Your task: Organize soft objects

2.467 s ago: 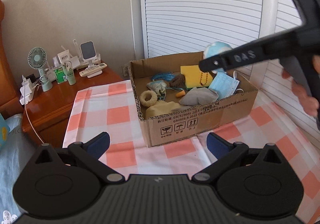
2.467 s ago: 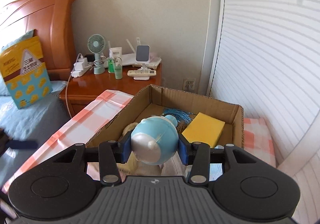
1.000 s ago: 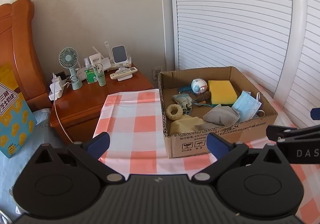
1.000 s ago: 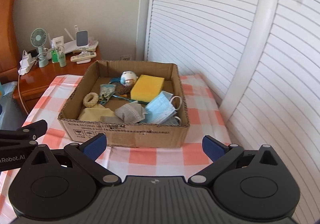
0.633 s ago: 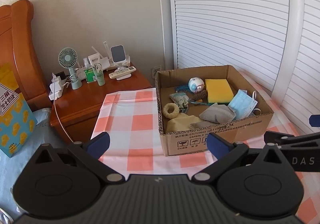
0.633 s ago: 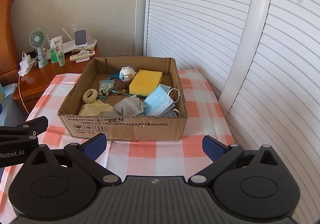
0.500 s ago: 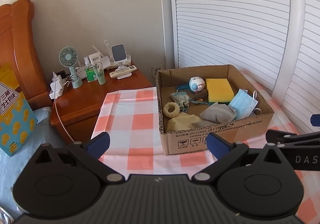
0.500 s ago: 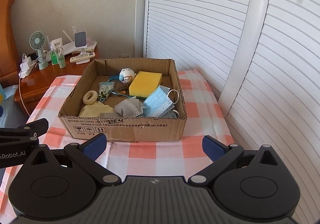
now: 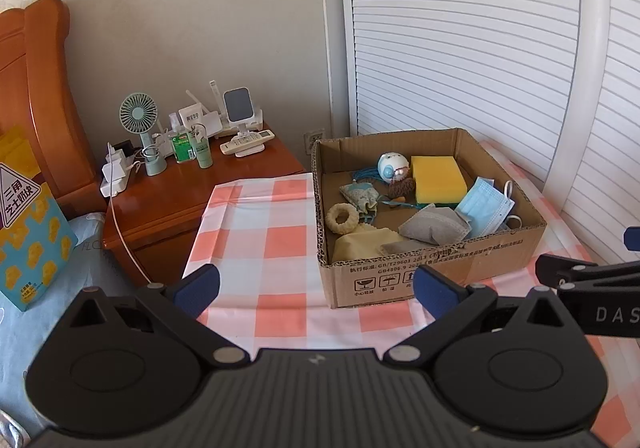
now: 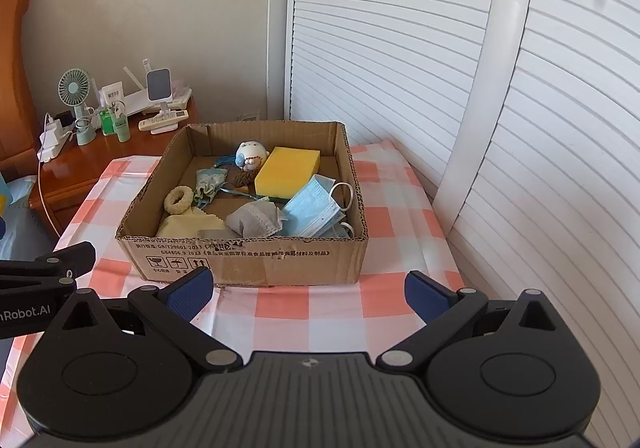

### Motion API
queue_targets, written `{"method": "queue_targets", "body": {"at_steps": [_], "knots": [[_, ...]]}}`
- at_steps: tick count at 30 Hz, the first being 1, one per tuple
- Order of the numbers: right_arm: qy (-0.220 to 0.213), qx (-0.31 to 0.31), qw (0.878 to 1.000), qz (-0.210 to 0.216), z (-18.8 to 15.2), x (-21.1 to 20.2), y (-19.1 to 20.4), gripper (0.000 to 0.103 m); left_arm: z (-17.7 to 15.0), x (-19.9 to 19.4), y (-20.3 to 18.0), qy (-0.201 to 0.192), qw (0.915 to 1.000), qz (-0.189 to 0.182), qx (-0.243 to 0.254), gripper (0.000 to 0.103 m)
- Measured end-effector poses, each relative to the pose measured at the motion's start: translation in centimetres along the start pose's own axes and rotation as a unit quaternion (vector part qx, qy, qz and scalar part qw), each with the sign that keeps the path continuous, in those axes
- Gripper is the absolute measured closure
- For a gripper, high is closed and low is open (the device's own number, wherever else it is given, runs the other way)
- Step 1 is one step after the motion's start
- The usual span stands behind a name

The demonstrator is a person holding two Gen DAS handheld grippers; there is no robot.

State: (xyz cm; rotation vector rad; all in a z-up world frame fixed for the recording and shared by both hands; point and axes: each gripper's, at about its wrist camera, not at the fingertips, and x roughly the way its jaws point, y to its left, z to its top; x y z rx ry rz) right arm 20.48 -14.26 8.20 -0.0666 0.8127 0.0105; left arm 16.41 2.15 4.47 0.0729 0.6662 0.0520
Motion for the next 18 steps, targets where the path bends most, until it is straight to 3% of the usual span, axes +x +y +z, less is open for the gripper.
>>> {"method": "queue_targets", "body": {"at_steps": [18], "knots": [[-0.003,0.000,1.000,-0.002,-0.08,-0.13,-0.02,0.000,-0.02,-0.51,-0.16,0.004,1.0000,0.001,-0.001,0.001]]}}
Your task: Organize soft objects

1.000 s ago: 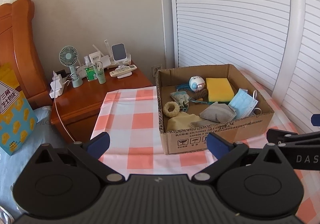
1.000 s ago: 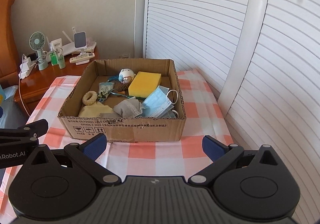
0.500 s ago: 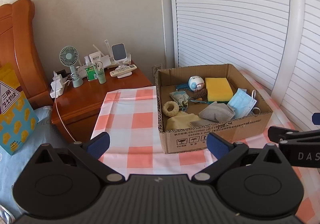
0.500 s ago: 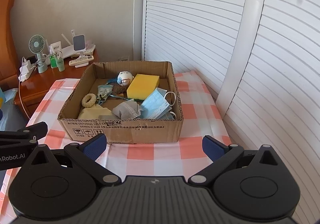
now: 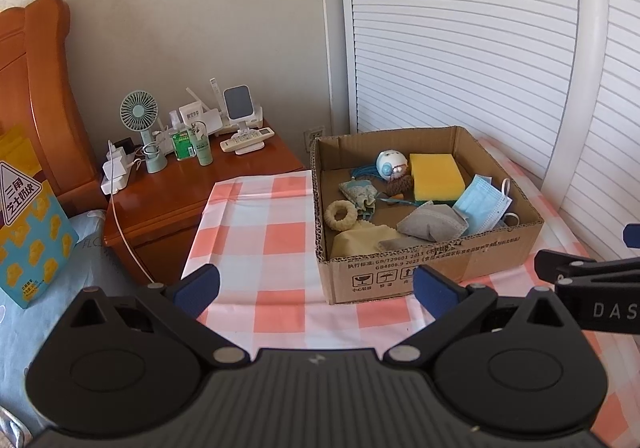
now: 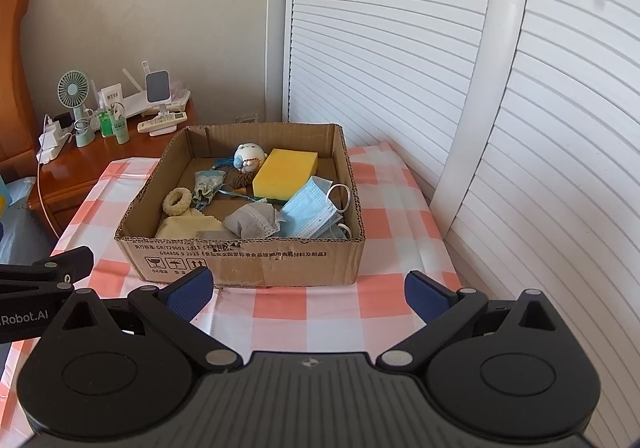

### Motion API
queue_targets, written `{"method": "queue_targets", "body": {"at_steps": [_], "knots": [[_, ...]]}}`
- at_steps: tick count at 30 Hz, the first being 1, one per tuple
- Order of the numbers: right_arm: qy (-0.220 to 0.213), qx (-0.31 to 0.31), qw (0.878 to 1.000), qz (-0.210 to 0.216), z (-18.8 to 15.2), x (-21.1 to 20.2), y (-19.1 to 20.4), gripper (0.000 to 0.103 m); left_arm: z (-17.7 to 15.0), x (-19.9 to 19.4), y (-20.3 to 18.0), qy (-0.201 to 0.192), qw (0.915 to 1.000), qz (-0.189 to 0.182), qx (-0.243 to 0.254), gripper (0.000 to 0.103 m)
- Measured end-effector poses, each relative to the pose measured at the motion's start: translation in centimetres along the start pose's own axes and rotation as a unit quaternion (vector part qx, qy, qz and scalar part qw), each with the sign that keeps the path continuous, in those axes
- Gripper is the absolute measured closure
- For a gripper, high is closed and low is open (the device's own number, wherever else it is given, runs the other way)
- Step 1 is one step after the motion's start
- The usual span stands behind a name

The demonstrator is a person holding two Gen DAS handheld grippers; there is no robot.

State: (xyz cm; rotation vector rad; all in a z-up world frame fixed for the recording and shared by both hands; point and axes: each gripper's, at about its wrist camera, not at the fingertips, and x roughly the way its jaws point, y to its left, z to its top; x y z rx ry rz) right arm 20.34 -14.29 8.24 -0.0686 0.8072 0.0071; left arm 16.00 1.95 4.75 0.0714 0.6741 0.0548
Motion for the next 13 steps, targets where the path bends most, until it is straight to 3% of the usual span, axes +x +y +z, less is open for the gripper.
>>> {"method": "queue_targets", "body": {"at_steps": [13], "knots": [[0.000,0.000,1.000,-0.001,0.02,-0.21,0.01,0.000,0.00,-0.19,0.12,0.004,1.0000,0.000,-0.001,0.001]]}}
